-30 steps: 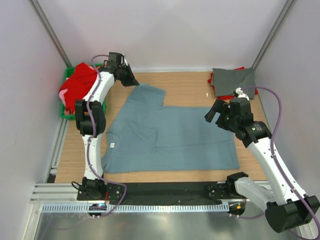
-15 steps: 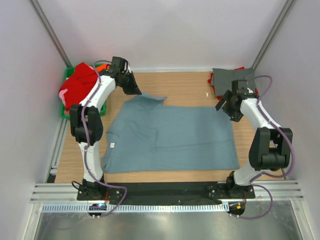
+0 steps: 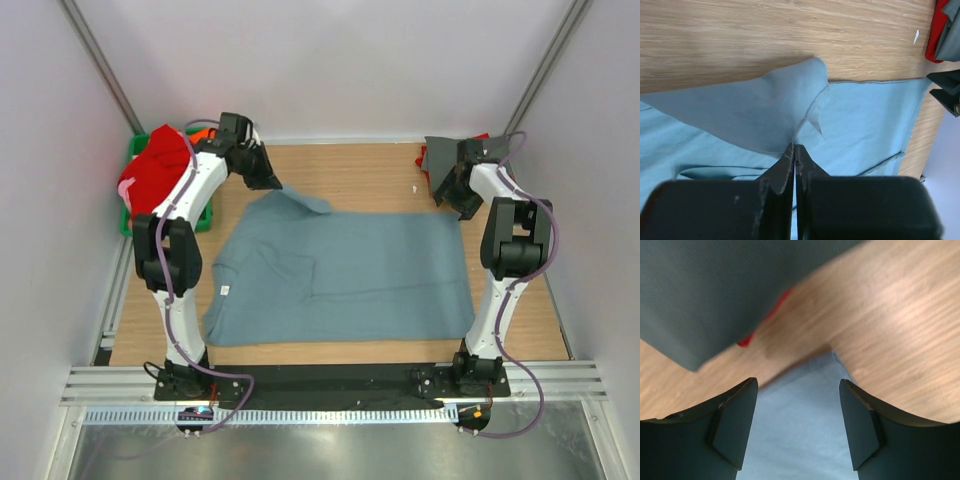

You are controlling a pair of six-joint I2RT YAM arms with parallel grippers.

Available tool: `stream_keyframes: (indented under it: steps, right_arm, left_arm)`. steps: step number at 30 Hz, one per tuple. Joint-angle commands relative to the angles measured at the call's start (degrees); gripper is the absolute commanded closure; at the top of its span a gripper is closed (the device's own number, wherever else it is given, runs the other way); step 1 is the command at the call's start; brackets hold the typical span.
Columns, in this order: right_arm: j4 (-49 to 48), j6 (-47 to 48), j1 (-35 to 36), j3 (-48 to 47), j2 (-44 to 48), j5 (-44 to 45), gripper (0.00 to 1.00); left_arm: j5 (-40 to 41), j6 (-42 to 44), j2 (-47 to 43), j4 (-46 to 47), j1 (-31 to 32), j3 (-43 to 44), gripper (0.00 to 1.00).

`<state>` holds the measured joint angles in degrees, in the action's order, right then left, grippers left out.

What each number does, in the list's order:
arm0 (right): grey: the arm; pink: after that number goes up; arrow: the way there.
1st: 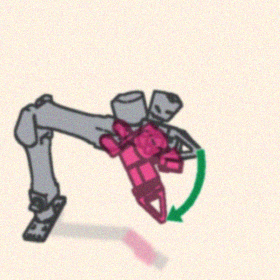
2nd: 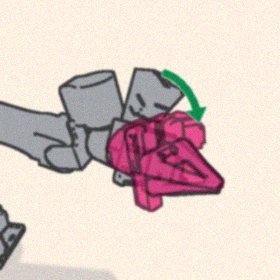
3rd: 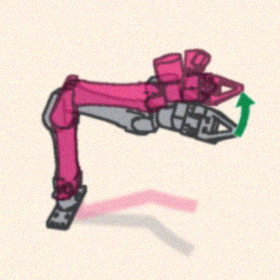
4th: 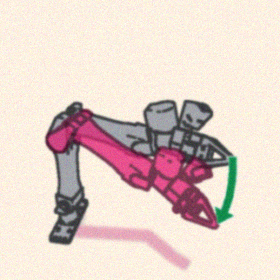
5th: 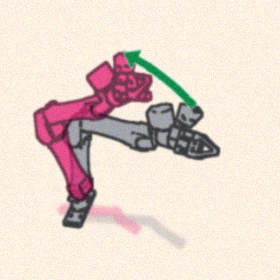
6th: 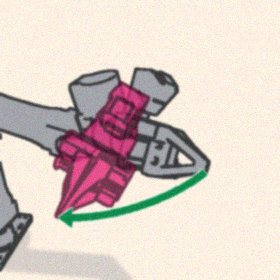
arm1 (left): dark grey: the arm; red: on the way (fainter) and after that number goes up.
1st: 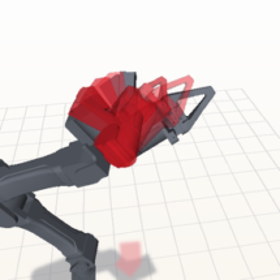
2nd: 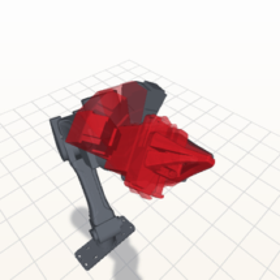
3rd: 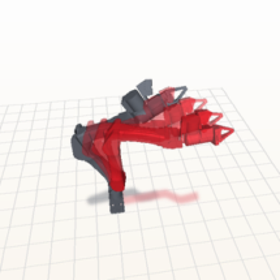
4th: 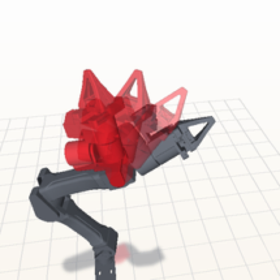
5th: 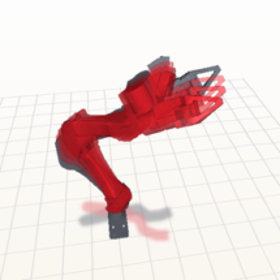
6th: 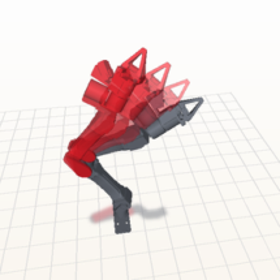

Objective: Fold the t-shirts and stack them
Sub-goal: Fold the tshirt

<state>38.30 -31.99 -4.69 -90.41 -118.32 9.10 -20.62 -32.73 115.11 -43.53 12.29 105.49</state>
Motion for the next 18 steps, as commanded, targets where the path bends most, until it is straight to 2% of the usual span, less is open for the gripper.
stream_keyframes:
  steps: [1,4,7,14,18]
  right_arm:
    - [0.89,1.58,-0.67,-6.70,-1.20,3.37,0.28]
    - [2.47,1.93,-0.85,-9.69,-4.10,4.34,0.31]
    - [3.09,1.93,-0.85,-10.40,-5.07,4.78,0.38]
    - [-0.95,0.61,-0.85,-1.71,-1.74,3.11,0.40]
    - [-1.65,0.70,-0.85,-0.47,-1.03,2.85,0.41]
  left_arm:
    - [-1.79,0.39,-1.73,0.20,-0.87,0.06,1.00]
    - [-1.88,0.30,-1.47,0.20,-0.96,-0.11,1.00]
    - [-1.97,0.30,-1.29,0.20,-1.22,0.06,1.00]
    - [-2.32,-0.05,-0.85,0.20,-1.92,-0.11,1.00]
    - [-2.23,-0.05,-0.85,0.20,-1.92,-0.20,1.00]
